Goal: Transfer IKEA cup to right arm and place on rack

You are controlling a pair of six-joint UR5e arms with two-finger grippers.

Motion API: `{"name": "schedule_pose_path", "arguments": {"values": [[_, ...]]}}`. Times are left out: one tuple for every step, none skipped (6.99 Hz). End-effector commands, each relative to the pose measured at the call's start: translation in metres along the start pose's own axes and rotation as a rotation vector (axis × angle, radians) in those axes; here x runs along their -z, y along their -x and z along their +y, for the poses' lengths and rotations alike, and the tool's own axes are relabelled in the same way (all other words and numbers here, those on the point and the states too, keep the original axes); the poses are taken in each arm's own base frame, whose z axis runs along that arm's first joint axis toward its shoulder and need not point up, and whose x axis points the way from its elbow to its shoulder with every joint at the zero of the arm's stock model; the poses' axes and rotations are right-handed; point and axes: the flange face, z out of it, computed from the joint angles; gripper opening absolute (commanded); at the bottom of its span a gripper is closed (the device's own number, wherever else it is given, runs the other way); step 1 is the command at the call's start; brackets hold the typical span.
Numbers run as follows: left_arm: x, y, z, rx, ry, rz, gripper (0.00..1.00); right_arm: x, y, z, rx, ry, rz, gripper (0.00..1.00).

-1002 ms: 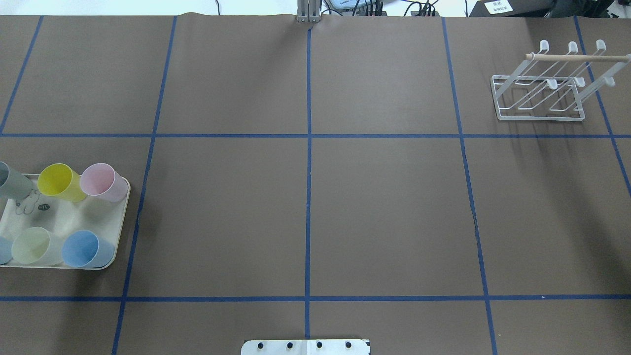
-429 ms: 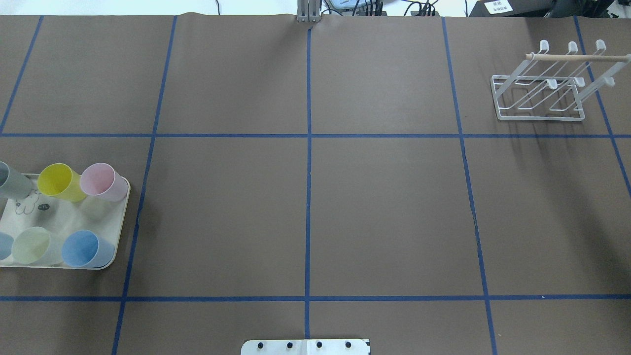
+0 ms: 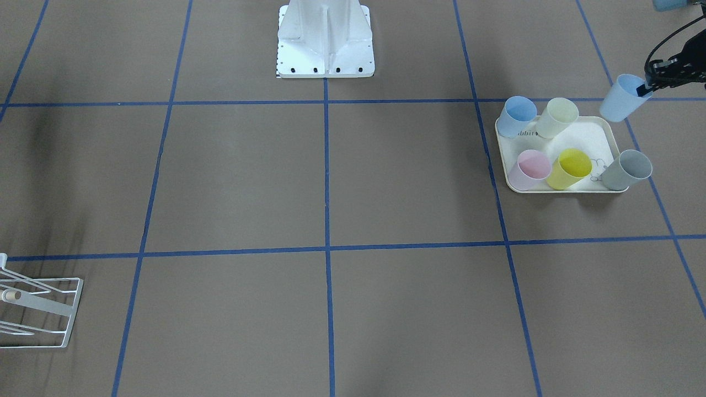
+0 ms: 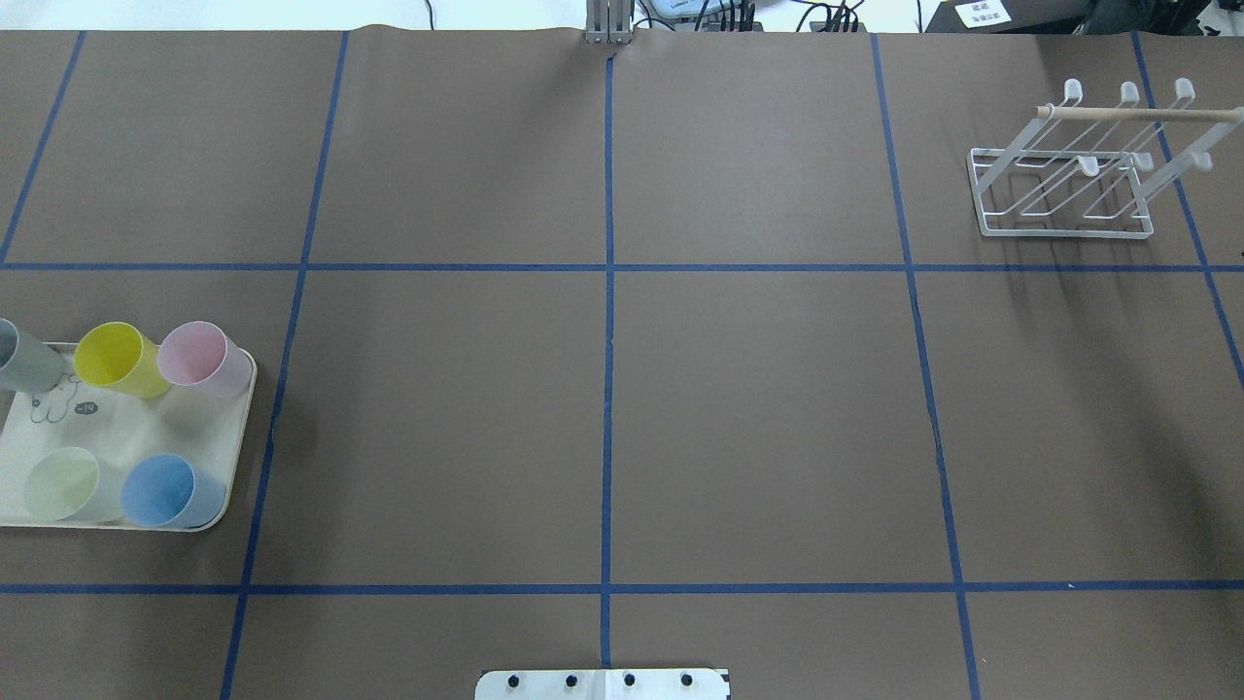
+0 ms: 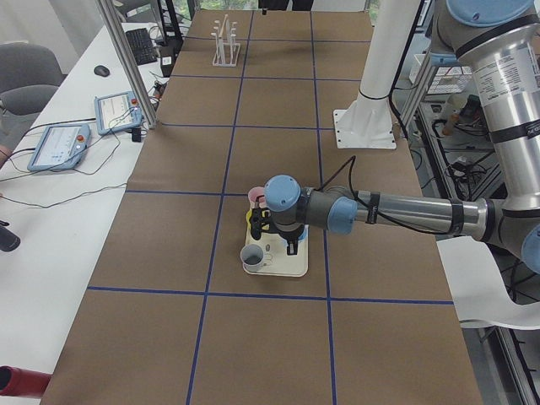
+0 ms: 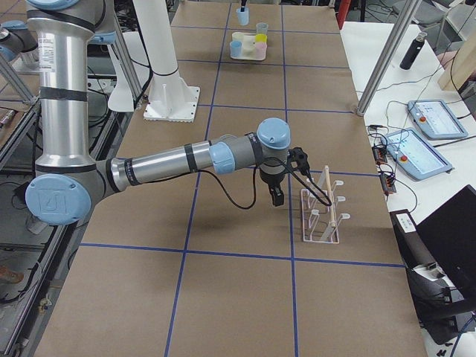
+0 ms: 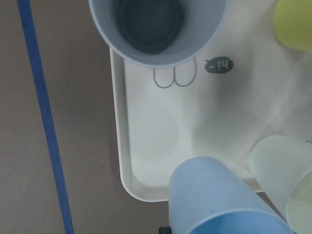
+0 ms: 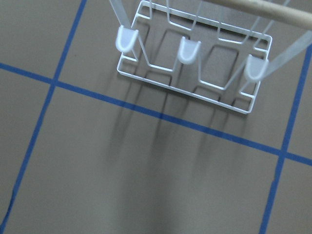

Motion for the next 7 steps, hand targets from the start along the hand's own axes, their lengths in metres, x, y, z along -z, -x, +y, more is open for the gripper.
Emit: {"name": "schedule_pose_path", "arguments": {"values": [[0.047, -0.067, -0.047, 0.196, -0.115, 0.067, 0.00, -0.017, 0.063, -0.023, -0.079, -0.101, -0.082, 1.00], [0.072, -0.115, -0.073, 0.283, -0.155, 0.127, 0.00, -0.016, 0.099, -0.046, -0.159, -0.117, -0.133, 1.00], [0.095, -0.161, -0.091, 0.369, -0.162, 0.202, 0.00, -0.010, 0.136, -0.068, -0.222, -0.136, -0.184, 1.00], [0.111, -0.202, -0.100, 0.413, -0.154, 0.286, 0.00, -0.012, 0.173, -0.079, -0.275, -0.139, -0.243, 1.00], [0.109, -0.247, -0.109, 0.451, -0.136, 0.351, 0.00, -0.009, 0.206, -0.090, -0.324, -0.150, -0.308, 1.00], [0.106, -0.296, -0.123, 0.522, -0.113, 0.419, 0.00, -0.004, 0.229, -0.096, -0.375, -0.155, -0.364, 1.00], [0.093, -0.333, -0.122, 0.552, -0.109, 0.470, 0.00, 0.001, 0.257, -0.098, -0.417, -0.151, -0.431, 1.00]]}}
